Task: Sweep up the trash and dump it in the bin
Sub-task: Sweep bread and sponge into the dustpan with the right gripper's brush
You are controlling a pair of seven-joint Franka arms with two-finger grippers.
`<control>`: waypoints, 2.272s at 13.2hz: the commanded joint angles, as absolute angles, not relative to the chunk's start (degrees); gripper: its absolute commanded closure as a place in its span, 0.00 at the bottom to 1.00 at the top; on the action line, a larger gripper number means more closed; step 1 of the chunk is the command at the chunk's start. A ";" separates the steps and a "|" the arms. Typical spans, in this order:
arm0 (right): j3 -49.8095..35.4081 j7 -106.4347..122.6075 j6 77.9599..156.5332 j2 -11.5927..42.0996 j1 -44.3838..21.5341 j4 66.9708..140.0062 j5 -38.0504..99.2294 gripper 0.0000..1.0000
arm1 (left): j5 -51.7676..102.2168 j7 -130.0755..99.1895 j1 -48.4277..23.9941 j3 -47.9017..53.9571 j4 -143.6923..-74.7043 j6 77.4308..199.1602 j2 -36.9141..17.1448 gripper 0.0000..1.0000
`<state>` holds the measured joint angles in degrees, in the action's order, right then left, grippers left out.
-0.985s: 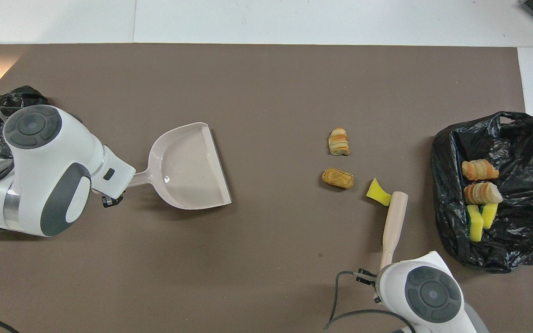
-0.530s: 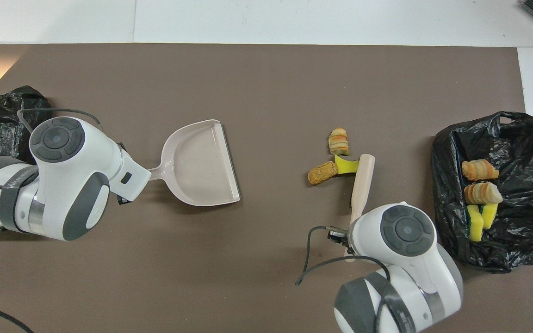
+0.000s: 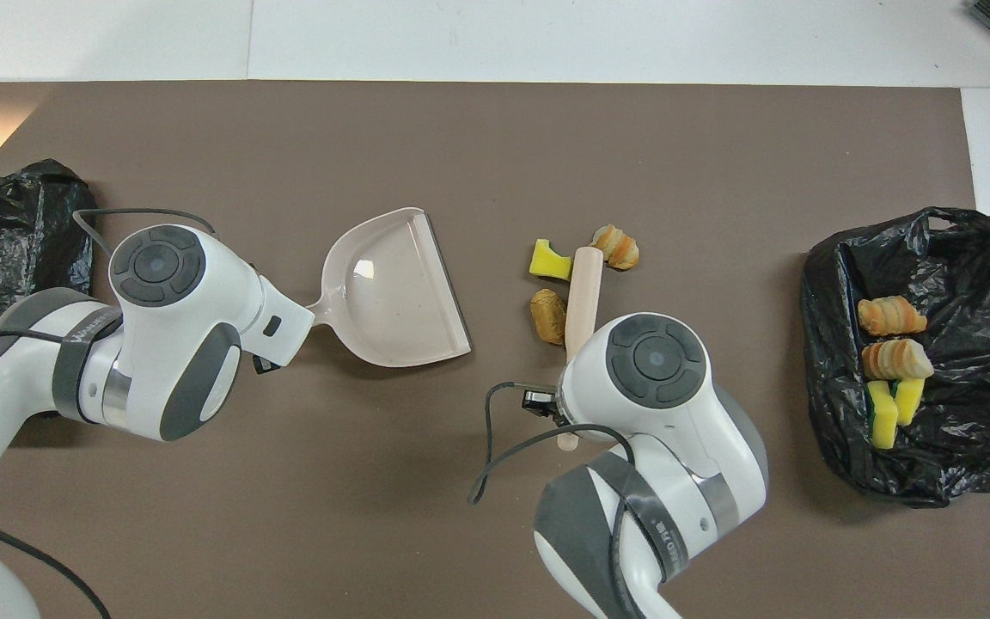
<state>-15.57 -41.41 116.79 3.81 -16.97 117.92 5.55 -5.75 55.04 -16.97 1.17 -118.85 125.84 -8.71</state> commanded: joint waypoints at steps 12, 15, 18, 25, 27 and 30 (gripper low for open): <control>-15.21 -9.87 107.84 9.40 -5.19 105.38 -3.49 1.00 | -13.29 38.76 -26.01 0.88 -109.08 110.93 -10.72 1.00; -15.12 -6.07 108.10 9.67 -1.85 108.10 -5.89 1.00 | -11.69 35.53 -28.03 1.05 -109.07 110.74 -10.72 1.00; -15.03 -7.12 107.32 11.51 -0.97 109.33 -7.54 1.00 | -10.99 35.25 -28.73 1.23 -104.95 109.00 -13.26 1.00; -15.73 -11.85 104.94 11.69 -6.23 109.95 -4.15 1.00 | -11.34 35.24 -30.15 1.23 -102.30 106.43 -16.26 1.00; -15.73 -14.66 105.03 11.69 -10.09 110.21 -1.24 1.00 | -11.16 35.33 -30.15 1.32 -102.65 107.14 -16.26 1.00; -15.73 -17.58 105.64 11.78 -14.93 109.95 3.06 1.00 | -11.34 35.51 -30.15 1.32 -104.14 108.71 -15.82 1.00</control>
